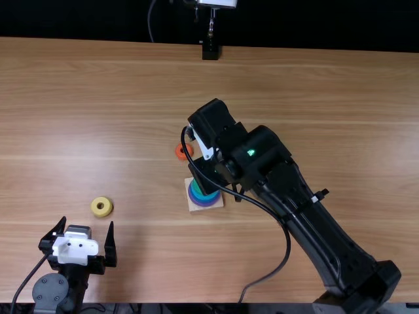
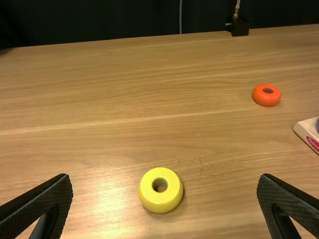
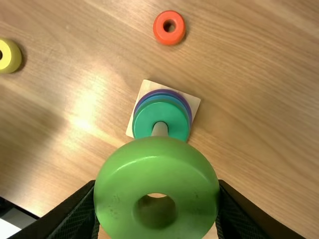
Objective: Build the Hanoi tower: stack the rings onto the peg from bottom to top in this color order: purple, dark blue, light blue, dark green, light green, yellow, orange.
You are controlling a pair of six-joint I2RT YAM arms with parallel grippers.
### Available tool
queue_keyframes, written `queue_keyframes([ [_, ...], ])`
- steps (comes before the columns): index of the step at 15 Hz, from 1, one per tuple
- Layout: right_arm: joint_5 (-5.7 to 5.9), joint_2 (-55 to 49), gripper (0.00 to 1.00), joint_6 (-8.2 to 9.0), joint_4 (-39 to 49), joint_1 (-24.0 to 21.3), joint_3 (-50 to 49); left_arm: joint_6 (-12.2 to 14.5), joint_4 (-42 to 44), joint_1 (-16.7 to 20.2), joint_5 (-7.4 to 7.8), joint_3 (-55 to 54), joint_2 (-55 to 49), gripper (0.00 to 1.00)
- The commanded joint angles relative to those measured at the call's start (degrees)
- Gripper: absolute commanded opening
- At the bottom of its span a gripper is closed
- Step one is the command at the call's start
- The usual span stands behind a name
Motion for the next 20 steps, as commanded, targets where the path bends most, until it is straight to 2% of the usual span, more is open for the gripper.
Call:
queue_keyframes([
  [1, 0.1, 1.0, 0.0, 0.06, 0.1, 0.5, 2.7, 0.8, -4.8, -0.1, -0.23, -6.0, -0.7, 1.0],
  [14, 0.0, 4.5, 0.0, 0.27, 0.0, 0.4, 2.5, 0.8, -4.8, -0.1, -0.23, -6.0, -0.7, 1.0],
  [16, 0.31, 5.0, 0.0, 0.16, -0.5, 0.4, 2.4, 0.8, -4.8, -0.1, -0.23, -6.0, -0.7, 1.0],
  [17, 0.42, 4.9, 0.26, 0.27, -0.8, 0.5, 2.2, 0.8, -4.8, -0.1, -0.23, -6.0, -0.7, 1.0],
  [18, 0.52, 5.0, 0.58, 0.38, -0.7, 0.5, 2.1, 0.8, -4.8, -0.1, -0.23, -6.0, -0.7, 1.0],
  [19, 0.63, 4.9, 1.0, 0.27, -0.9, 0.5, 1.9, 0.8, -4.8, -0.1, -0.23, -6.0, -0.7, 1.0],
  [20, 0.73, 4.9, 1.0, 0.27, -1.1, 0.4, 0.4, 0.8, -4.8, 0.0, -0.23, -6.0, -0.7, 1.0],
])
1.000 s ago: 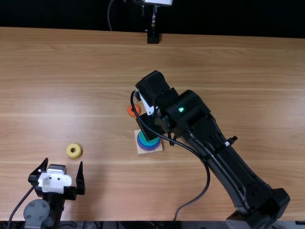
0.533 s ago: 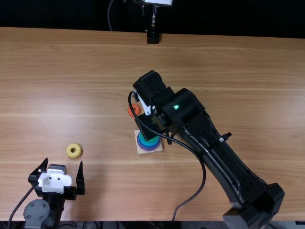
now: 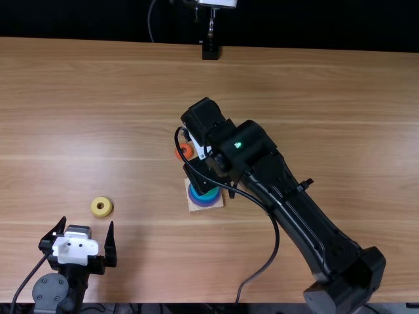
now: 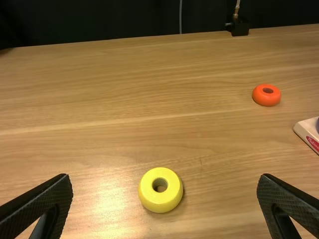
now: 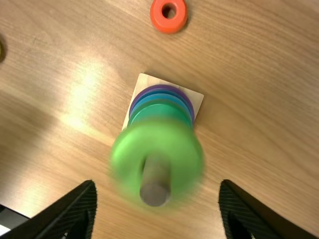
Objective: Build the Hanoi tower: stack the rings onto the peg from bottom to top in this color order: purple, dark blue, light blue, dark green, light green, yellow, orange.
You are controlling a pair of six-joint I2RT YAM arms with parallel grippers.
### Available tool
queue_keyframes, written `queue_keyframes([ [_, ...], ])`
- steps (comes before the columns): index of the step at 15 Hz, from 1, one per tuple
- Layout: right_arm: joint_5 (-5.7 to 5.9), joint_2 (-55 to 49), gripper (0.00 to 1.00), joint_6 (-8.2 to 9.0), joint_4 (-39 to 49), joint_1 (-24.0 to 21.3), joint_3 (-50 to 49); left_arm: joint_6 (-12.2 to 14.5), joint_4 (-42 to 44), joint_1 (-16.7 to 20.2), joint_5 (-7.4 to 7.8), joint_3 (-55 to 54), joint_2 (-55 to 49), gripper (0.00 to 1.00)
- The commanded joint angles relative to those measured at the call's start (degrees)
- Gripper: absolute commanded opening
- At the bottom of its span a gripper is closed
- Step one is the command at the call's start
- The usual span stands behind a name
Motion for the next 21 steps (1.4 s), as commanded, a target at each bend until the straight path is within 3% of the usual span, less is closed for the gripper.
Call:
queue_keyframes([
  [1, 0.8, 0.7, 1.0, 0.18, 0.2, 0.4, -1.5, 0.8, -4.8, -0.1, -0.23, -6.0, -0.7, 1.0],
  [5, 3.86, 0.1, 1.0, 0.18, 3.9, 0.5, -0.8, 0.8, -4.8, -0.1, -0.23, -6.0, -0.7, 1.0],
  [8, 4.07, -1.4, 1.0, 0.18, 15.8, -0.1, -1.8, 0.8, -4.8, -0.1, -0.23, -6.0, -0.7, 1.0],
  [11, 5.02, -12.1, 1.0, -0.13, 30.2, -0.6, -10.3, 0.8, -4.8, -0.1, -0.23, -6.0, -0.7, 1.0],
  [13, 7.34, -20.8, 1.0, -0.77, 43.2, -5.3, -19.9, 0.8, -4.8, -0.1, -0.23, -6.0, -0.7, 1.0],
  [16, 7.34, -32.8, 1.0, -0.98, 56.3, -13.0, -32.6, 0.8, -4.8, -0.1, -0.23, -6.0, -0.7, 1.0],
  [18, 6.39, -39.9, 1.0, -1.08, 62.0, -20.3, -39.6, 0.8, -4.8, 0.0, -0.23, -6.0, -0.7, 1.0],
  [19, 4.59, -43.6, 1.0, -1.4, 64.5, -23.3, -43.6, 0.8, -4.8, -0.1, -0.23, -6.0, -0.7, 1.0],
  [21, -2.68, -50.3, 1.0, -1.4, 68.8, -27.5, -50.8, 0.8, -4.8, -0.1, -0.23, -6.0, -0.7, 1.0],
])
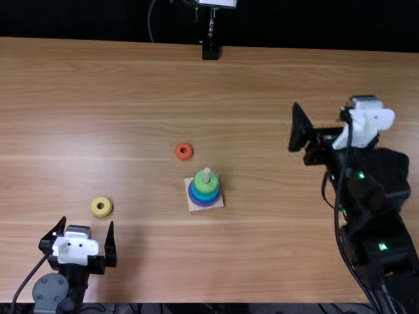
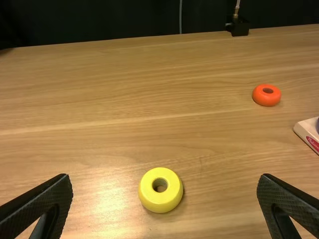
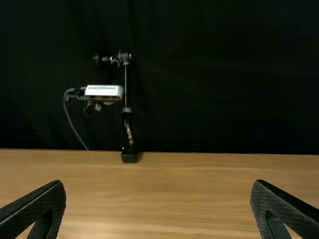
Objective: Build the Hanoi tower: stack the rings onto the peg from bottom to top in this color order: purple, dark blue, light blue, dark green, light green, yellow, orange.
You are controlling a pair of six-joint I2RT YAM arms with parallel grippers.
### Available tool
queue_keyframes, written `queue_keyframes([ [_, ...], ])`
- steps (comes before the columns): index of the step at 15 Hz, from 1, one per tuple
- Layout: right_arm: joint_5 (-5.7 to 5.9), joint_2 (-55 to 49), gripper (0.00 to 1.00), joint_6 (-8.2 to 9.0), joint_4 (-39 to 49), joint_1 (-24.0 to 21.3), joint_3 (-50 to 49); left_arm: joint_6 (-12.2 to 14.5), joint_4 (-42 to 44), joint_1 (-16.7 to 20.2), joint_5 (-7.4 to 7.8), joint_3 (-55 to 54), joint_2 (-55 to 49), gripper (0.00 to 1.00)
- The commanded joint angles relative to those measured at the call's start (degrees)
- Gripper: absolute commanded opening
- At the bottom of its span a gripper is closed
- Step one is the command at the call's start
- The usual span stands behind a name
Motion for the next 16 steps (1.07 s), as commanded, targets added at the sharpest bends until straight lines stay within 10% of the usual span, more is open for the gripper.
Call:
queue_keyframes([
  [1, -7.11, -5.5, 1.0, 0.02, 0.3, -2.5, -4.6, 0.8, -4.8, -0.1, -0.21, -6.0, -0.7, 1.0],
  [3, -13.86, -14.0, 1.0, 0.02, 0.1, -6.5, -11.4, 0.8, -4.8, -0.1, -0.21, -6.0, -0.7, 1.0],
  [5, -16.81, -20.7, 1.0, 0.13, 0.1, -10.1, -17.4, 0.8, -4.8, -0.1, -0.21, -6.0, -0.7, 1.0],
  [12, -13.43, -44.4, 1.0, 0.34, 1.0, -12.0, -42.1, 0.8, -4.8, -0.1, -0.21, -6.0, -0.7, 1.0],
  [14, -8.48, -49.3, 1.0, 0.23, 1.0, -12.0, -46.6, 0.8, -4.8, -0.1, -0.21, -6.0, -0.7, 1.0],
  [16, -7.53, -52.5, 1.0, 0.13, 1.0, -12.0, -51.7, 0.8, -4.8, -0.1, -0.21, -6.0, -0.7, 1.0],
])
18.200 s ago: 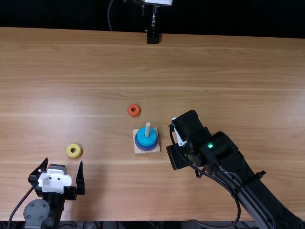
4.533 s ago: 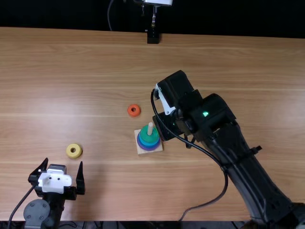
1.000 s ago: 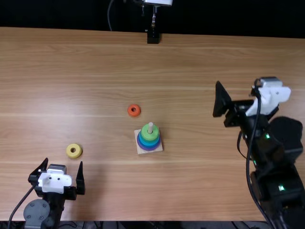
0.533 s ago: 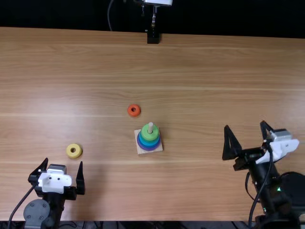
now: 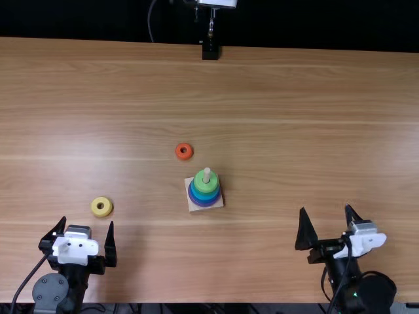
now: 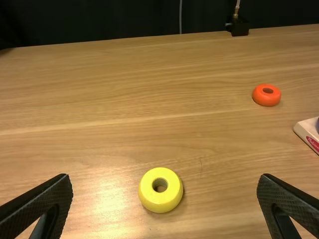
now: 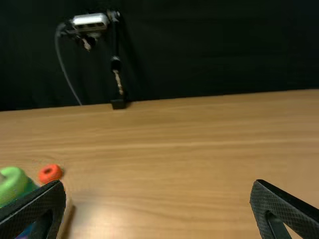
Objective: Build the Hanoi tower: stack the rings onto the peg from bottom to top in this color order: purple, dark blue, light blue, dark green, light green, yellow, orange.
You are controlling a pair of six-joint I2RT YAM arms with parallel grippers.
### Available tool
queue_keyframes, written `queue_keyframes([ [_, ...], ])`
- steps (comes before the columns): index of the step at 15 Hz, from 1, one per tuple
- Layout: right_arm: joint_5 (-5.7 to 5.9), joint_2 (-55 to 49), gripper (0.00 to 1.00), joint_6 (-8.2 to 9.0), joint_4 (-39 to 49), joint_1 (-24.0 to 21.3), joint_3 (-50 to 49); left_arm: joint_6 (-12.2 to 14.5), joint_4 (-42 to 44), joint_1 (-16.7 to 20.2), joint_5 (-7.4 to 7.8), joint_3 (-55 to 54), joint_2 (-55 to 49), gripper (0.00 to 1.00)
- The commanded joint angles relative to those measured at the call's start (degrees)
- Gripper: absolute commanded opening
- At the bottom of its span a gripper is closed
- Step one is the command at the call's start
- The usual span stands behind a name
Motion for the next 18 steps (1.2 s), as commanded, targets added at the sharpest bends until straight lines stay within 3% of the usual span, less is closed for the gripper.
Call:
queue_keyframes([
  [1, 1.92, -2.5, 1.0, 0.04, 0.2, -0.4, -2.6, 0.8, -4.8, -0.1, -0.21, -6.0, -0.7, 1.0],
  [5, 2.13, -9.4, 1.0, 0.04, 0.0, -0.3, -8.8, 0.8, -4.8, -0.1, -0.21, -6.0, -0.7, 1.0],
  [8, 4.34, -9.9, 1.0, 0.25, -0.9, -0.4, -10.8, 0.8, -4.8, -0.1, -0.21, -6.0, -0.7, 1.0],
  [11, 4.55, -10.9, 1.0, -0.07, -4.2, -0.4, -10.7, 0.8, -4.8, -0.1, -0.21, -6.0, -0.7, 1.0],
  [14, 4.76, -10.9, 1.0, -3.97, -11.5, -0.4, -10.7, 0.8, -4.8, -0.1, -0.21, -6.0, -0.7, 1.0],
  [18, 4.87, -10.9, 1.0, -4.39, -12.4, -0.4, -10.7, 0.8, -4.8, -0.1, -0.21, -6.0, -0.7, 1.0],
])
